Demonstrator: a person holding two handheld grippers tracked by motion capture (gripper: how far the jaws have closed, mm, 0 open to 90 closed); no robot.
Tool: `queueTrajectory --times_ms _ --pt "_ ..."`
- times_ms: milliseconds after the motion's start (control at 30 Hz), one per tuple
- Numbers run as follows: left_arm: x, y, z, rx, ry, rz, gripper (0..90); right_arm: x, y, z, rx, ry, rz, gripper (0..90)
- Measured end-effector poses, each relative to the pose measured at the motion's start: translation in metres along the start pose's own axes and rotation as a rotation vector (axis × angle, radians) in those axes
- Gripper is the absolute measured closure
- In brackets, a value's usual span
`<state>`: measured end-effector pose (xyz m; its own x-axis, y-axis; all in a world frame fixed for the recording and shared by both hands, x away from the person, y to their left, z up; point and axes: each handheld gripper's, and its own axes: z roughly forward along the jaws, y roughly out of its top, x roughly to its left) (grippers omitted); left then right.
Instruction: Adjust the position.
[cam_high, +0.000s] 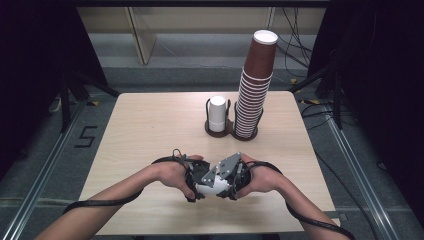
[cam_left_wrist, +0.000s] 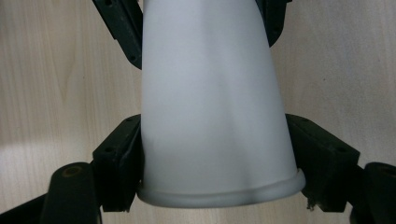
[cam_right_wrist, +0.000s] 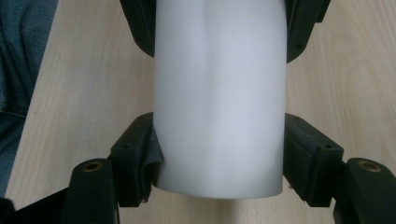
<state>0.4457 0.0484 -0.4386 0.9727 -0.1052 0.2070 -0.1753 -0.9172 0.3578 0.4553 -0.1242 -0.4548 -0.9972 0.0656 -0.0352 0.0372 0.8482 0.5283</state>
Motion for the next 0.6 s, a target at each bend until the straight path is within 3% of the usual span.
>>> queueTrajectory --times_ms 67,133,167,200,233,333,400,467,600 --pt "-0.001 0.000 0.001 -0.007 0.008 -0.007 23.4 -0.001 0.000 0.000 -0.002 -0.007 -0.012 34.5" --pt "-0.001 0.000 0.001 -0.008 0.019 0.000 20.4 -0.005 -0.001 0.001 -0.036 -0.012 -0.071 34.2" --pt "-0.001 -0.001 0.001 -0.011 0.026 -0.005 17.5 -0.004 -0.002 0.000 -0.035 -0.012 -0.057 34.2" --pt "-0.001 -0.001 0.001 -0.012 0.031 -0.010 14.0 -0.005 -0.002 0.000 -0.049 -0.019 -0.078 34.2" --pt "0.001 -0.002 -0.001 0.003 0.042 0.018 13.5 -0.004 -0.003 0.000 -0.054 -0.019 -0.074 34.2" --pt "-0.001 -0.004 0.000 -0.037 0.043 -0.020 9.0 -0.005 -0.006 0.000 -0.065 -0.028 -0.078 34.2" --pt "0.000 -0.004 -0.002 -0.025 0.045 -0.006 7.2 -0.003 -0.007 -0.002 -0.061 -0.031 -0.042 34.2" --pt "0.000 -0.005 -0.003 -0.028 0.047 -0.008 5.6 -0.004 -0.008 -0.001 -0.073 -0.040 -0.062 34.2" --pt "0.000 -0.007 -0.004 -0.039 0.053 -0.018 4.6 -0.004 -0.011 -0.001 -0.082 -0.042 -0.060 34.2"
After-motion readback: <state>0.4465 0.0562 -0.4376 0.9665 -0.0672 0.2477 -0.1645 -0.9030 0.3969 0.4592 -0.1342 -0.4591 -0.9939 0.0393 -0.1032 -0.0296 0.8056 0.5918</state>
